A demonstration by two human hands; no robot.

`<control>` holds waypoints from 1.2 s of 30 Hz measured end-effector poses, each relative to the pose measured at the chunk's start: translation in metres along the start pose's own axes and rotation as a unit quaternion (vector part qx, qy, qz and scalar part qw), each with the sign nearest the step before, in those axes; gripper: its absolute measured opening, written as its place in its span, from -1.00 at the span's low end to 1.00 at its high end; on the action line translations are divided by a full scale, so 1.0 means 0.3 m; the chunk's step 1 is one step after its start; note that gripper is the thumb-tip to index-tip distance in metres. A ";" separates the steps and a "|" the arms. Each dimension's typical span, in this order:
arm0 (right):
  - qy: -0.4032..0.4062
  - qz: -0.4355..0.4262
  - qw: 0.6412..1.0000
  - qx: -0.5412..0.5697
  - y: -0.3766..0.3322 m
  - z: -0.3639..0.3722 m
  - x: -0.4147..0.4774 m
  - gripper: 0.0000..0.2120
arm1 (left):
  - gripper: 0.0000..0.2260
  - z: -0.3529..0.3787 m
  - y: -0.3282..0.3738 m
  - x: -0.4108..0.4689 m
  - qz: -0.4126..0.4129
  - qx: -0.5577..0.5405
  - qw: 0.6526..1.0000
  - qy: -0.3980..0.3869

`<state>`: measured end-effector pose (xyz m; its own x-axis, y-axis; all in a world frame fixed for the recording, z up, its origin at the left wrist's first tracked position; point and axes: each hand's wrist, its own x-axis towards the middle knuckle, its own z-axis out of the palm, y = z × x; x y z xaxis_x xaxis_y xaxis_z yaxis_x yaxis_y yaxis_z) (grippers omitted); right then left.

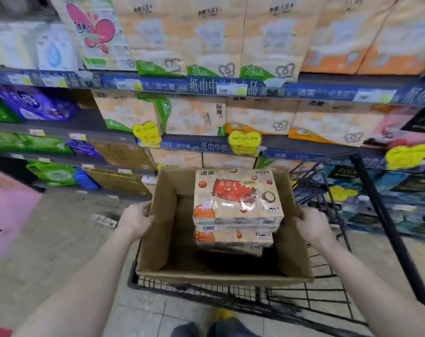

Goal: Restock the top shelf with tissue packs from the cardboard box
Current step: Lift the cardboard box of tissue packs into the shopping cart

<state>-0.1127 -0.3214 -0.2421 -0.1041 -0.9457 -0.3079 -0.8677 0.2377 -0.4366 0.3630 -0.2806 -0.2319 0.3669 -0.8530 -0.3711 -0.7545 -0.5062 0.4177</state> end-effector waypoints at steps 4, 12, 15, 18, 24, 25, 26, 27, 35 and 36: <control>-0.021 0.026 0.999 0.008 0.061 0.071 0.027 -0.75 | -0.54 0.099 -0.023 0.016 -0.004 -0.004 1.000 -0.012; 0.000 0.030 0.997 0.066 0.131 0.256 0.041 -0.63 | -0.44 0.274 -0.127 0.090 -0.066 0.006 0.997 -0.027; -0.021 0.051 0.998 0.028 0.158 0.366 0.078 -0.65 | -0.45 0.358 -0.155 0.136 -0.070 -0.004 0.997 -0.043; -0.026 0.080 0.996 0.015 0.143 0.402 0.097 -0.68 | -0.48 0.365 -0.131 0.141 -0.063 0.010 0.998 -0.024; -0.036 0.077 0.996 0.015 0.214 0.604 0.137 -0.70 | -0.51 0.497 -0.222 0.191 -0.087 0.051 0.994 -0.045; -0.039 0.076 0.996 0.015 0.226 0.628 0.149 -0.70 | -0.51 0.513 -0.235 0.205 -0.093 0.051 0.993 -0.048; -0.040 0.075 0.996 0.016 0.233 0.649 0.159 -0.69 | -0.50 0.530 -0.248 0.218 -0.104 0.043 0.992 -0.053; -0.040 0.074 0.996 0.019 0.245 0.672 0.165 -0.69 | -0.51 0.547 -0.257 0.223 -0.114 0.033 0.991 -0.059; -0.032 0.099 0.993 0.061 0.251 0.745 0.163 -0.77 | -0.53 0.612 -0.256 0.200 -0.112 0.038 0.993 -0.024; -0.042 0.110 0.991 0.067 0.247 0.742 0.165 -0.76 | -0.52 0.606 -0.242 0.193 -0.115 0.034 0.992 -0.023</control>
<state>-0.0739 -0.3011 -0.4779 -0.2384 -0.8473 -0.4746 -0.7554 0.4689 -0.4577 0.3401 -0.2701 -0.4347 0.5097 -0.7076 -0.4894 -0.6883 -0.6767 0.2615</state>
